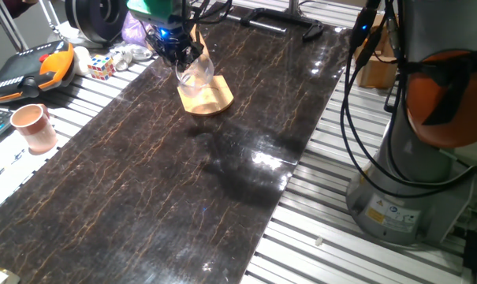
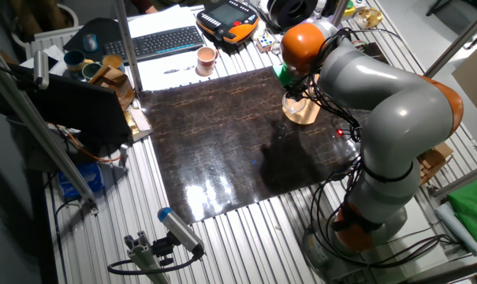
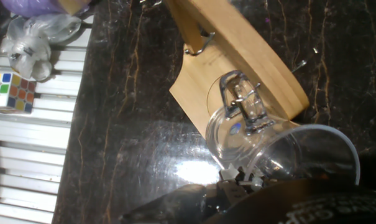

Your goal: Put the cup on the cup rack

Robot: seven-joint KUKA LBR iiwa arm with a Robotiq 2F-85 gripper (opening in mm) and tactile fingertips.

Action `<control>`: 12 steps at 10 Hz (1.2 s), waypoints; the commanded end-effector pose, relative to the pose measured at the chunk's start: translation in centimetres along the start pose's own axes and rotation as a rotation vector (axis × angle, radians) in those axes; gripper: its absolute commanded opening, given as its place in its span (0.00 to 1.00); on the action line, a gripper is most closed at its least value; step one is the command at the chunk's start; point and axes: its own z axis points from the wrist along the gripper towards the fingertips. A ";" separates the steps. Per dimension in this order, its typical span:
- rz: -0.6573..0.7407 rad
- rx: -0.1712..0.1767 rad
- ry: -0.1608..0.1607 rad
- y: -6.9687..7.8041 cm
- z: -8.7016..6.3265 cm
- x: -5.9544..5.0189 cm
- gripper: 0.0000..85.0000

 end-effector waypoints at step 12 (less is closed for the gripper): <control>-0.033 -0.007 0.023 -0.3 0.0 -0.3 0.33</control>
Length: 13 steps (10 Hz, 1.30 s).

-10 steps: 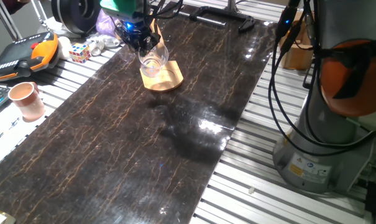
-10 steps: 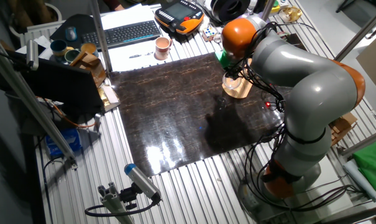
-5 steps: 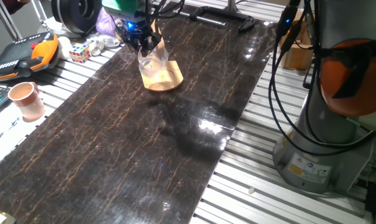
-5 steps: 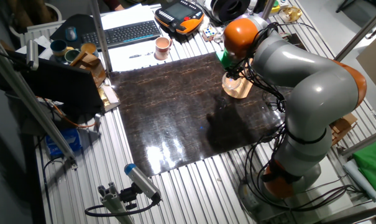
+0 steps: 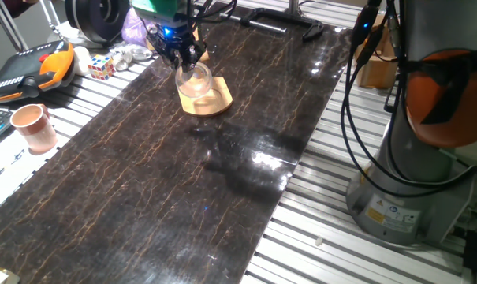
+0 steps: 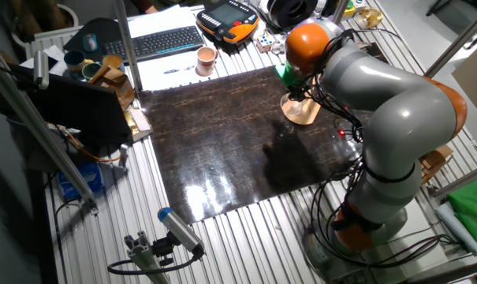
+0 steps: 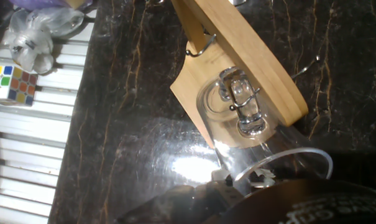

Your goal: Put the cup on the cup rack

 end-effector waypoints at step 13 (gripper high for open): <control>-0.267 0.108 0.186 0.6 -2.9 2.9 0.01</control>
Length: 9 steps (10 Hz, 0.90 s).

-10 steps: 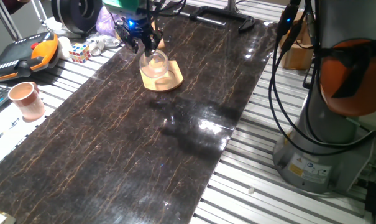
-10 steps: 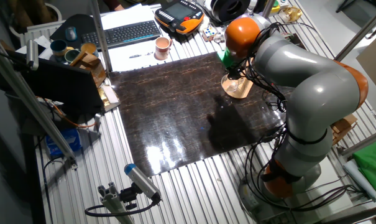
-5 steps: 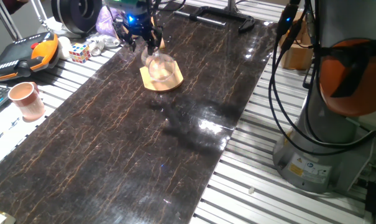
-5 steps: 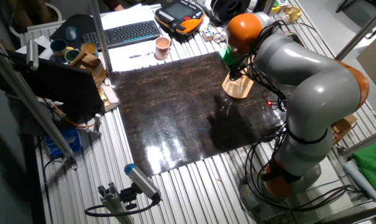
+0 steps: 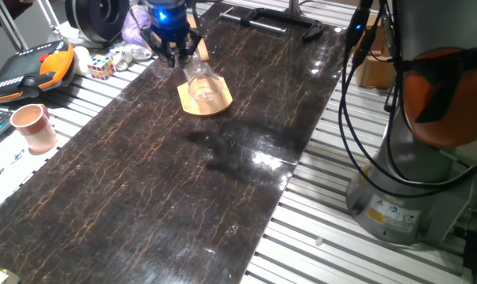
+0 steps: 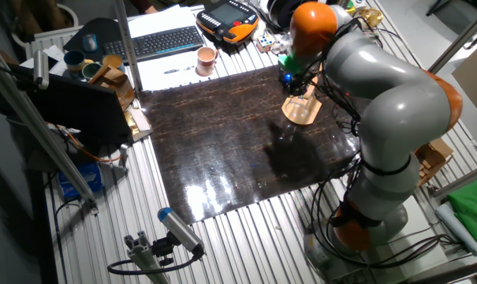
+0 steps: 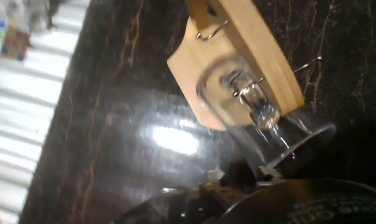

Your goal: Put the cup on the cup rack

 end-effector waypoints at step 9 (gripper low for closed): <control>-0.485 0.013 0.016 -0.8 0.8 4.5 0.01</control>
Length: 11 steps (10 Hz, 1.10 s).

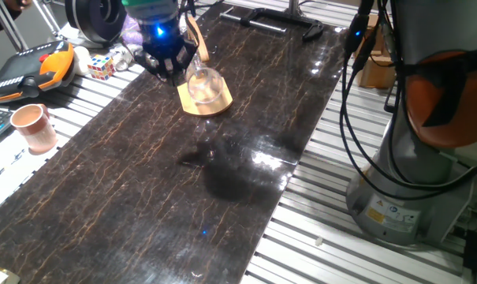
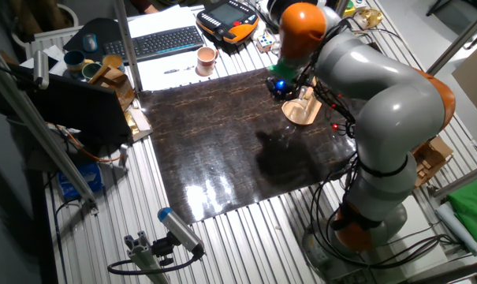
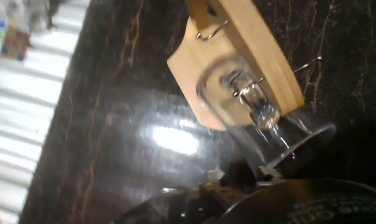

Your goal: Put the cup on the cup rack

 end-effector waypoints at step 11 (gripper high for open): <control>-0.440 -0.025 0.043 -1.0 -0.1 1.9 0.01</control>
